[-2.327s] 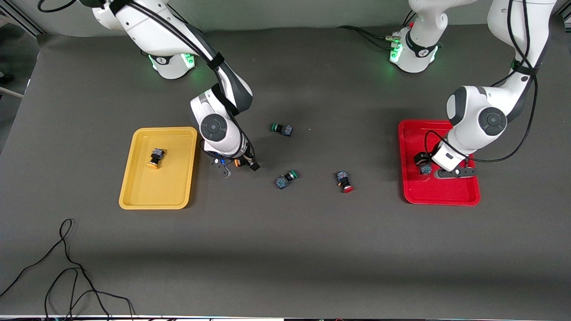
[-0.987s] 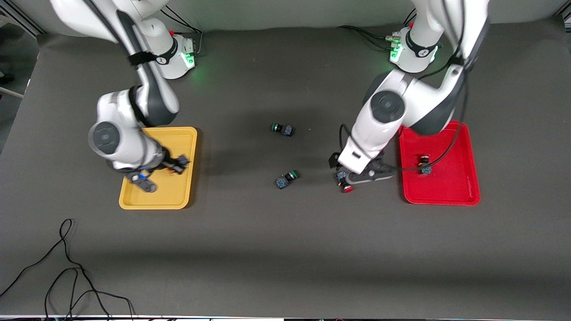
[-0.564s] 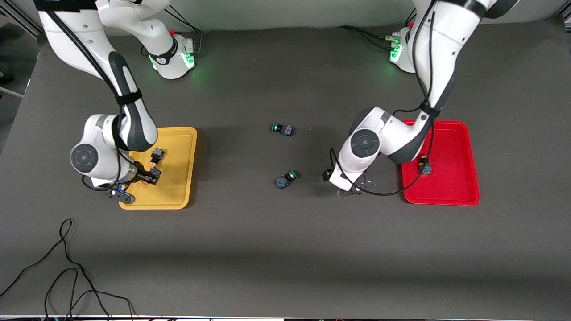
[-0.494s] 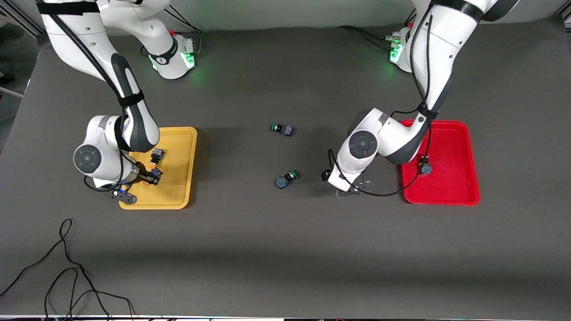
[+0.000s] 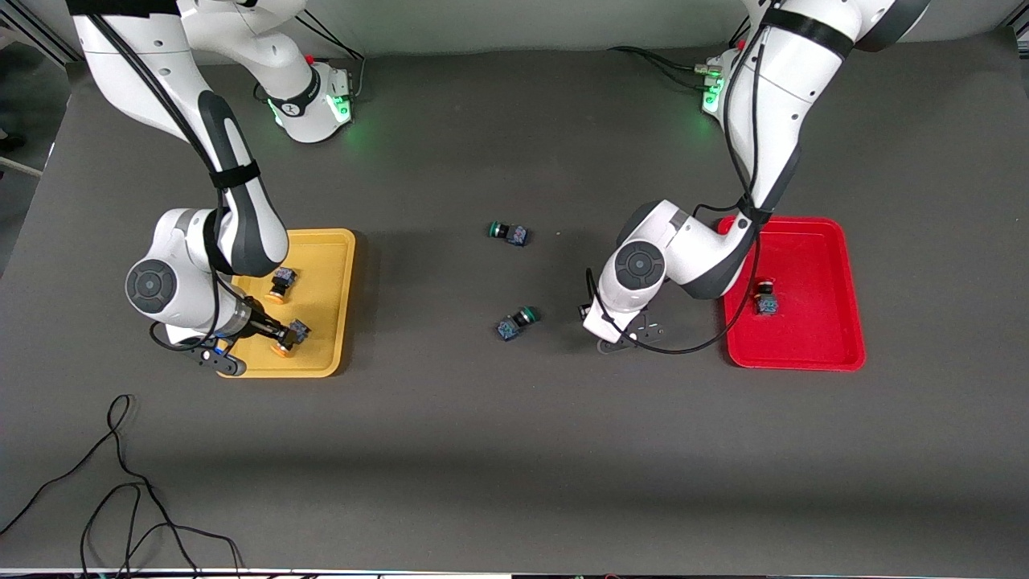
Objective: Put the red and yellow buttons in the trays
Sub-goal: 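Place yellow in tray with the right gripper while the left gripper grasps red, then place red in red tray with the left gripper while the right gripper retracts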
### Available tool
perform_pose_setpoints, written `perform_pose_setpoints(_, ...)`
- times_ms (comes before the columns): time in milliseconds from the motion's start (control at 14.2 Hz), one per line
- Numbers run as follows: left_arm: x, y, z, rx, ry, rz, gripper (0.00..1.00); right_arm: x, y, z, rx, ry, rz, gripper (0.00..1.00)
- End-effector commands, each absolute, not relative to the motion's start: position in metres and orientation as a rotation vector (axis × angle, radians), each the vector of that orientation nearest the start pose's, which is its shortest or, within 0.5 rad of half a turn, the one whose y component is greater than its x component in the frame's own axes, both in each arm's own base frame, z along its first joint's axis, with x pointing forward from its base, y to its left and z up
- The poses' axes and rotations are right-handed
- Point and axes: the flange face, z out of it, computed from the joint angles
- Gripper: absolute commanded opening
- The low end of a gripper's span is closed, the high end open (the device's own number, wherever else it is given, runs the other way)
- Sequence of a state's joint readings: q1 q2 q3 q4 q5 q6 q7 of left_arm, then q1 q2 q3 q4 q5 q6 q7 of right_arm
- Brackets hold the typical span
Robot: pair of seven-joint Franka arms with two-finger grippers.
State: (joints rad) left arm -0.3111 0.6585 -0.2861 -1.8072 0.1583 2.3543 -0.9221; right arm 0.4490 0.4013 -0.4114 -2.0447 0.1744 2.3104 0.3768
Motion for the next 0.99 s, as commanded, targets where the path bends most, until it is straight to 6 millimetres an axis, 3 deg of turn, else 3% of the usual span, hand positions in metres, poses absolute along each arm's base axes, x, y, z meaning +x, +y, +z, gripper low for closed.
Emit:
perform_pose_setpoints(0, 0.546, -0.350, 0.192, -3.086, -0.427, 0.127, 0.27, 0.585, 0.032, 0.303, -3.053, 0.683, 0.119, 1.00)
perform_pose_setpoints(141, 0.555, -0.344, 0.224, -3.092, -0.442, 0.084, 0.27, 0.588, 0.035, 0.352, -3.032, 0.643, 0.075, 1.00)
perform_pose_setpoints(282, 0.556, -0.343, 0.279, -3.078, -0.436, 0.063, 0.26, 0.584, 0.038, 0.400, -3.005, 0.600, -0.007, 1.00)
perform_pose_setpoints(494, 0.556, -0.329, 0.350, -3.087, -0.377, 0.090, 0.23, 0.558, 0.035, 0.475, -3.031, 0.495, -0.072, 1.00)
perform_pose_setpoints(705, 0.556, -0.238, 0.385, -3.064, -0.195, 0.235, 0.23, 0.522, 0.041, 0.539, -3.065, 0.399, -0.123, 1.00)
perform_pose_setpoints(917, 0.534, -0.113, 0.395, -3.064, 0.002, 0.299, 0.23, 0.502, 0.031, 0.570, -3.094, 0.150, -0.152, 1.00)
